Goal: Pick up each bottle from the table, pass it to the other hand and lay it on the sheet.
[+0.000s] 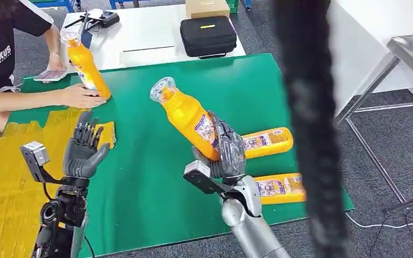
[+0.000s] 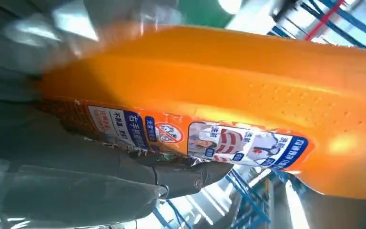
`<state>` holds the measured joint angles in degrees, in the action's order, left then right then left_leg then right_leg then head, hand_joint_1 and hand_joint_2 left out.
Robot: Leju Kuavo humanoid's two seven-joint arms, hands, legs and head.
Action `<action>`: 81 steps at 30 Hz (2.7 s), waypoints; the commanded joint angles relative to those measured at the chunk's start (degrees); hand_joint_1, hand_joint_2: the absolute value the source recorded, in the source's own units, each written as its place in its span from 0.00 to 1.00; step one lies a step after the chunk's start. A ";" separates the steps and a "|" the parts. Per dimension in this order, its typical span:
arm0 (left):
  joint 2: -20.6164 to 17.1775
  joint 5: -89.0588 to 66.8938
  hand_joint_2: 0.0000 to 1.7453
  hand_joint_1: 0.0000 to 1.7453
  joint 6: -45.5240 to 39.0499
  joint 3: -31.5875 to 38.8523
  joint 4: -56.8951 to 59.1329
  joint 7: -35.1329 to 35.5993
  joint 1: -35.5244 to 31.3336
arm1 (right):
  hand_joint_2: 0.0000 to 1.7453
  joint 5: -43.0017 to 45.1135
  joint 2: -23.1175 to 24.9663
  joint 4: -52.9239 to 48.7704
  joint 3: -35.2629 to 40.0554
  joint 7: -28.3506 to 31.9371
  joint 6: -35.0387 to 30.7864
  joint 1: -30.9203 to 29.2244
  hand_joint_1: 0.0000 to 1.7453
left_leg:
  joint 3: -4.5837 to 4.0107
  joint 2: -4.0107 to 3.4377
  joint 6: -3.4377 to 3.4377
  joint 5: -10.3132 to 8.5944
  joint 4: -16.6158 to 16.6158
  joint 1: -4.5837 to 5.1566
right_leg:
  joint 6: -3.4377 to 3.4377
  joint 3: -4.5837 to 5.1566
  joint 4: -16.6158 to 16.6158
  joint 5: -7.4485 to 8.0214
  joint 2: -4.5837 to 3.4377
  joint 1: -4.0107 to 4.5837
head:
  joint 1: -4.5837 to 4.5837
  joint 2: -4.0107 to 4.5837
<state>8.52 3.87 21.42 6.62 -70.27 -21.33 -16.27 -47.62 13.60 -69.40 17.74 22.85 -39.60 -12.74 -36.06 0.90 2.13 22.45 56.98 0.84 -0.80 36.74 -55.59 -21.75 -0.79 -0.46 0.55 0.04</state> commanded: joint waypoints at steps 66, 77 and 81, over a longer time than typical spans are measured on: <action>-1.34 11.76 1.00 1.00 -7.69 -20.56 2.84 -0.85 -3.67 | 1.00 19.78 -2.10 7.03 15.88 10.24 12.75 -2.92 0.00 | 0.06 -0.06 -0.13 0.11 -0.01 -0.05 | 0.01 -0.13 0.03 -0.09 0.03 0.06 | 0.00 0.00; -1.35 11.29 1.00 1.00 -10.89 -19.31 1.50 -0.83 -3.67 | 1.00 16.25 -2.79 2.45 15.52 10.31 6.91 -1.43 0.00 | 0.39 -0.26 -0.29 0.35 0.09 -0.14 | 0.07 -0.43 -0.04 -0.25 -0.06 0.16 | 0.02 0.00; -1.70 -4.28 1.00 1.00 -27.61 -18.47 1.08 -3.48 -3.65 | 1.00 14.75 -3.87 -2.32 15.35 9.78 4.24 0.95 0.00 | -0.04 0.07 -0.07 0.05 -0.01 -0.06 | 0.00 -0.05 0.03 -0.10 0.10 0.04 | 0.02 0.00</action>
<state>7.74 14.77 10.01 -13.70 -70.53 -22.56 -18.16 -31.67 12.41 -66.12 33.40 33.11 -32.83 -13.51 -36.28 0.98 2.16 22.41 56.98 0.82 -0.81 36.90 -55.60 -21.76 -0.73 -0.47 0.57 0.04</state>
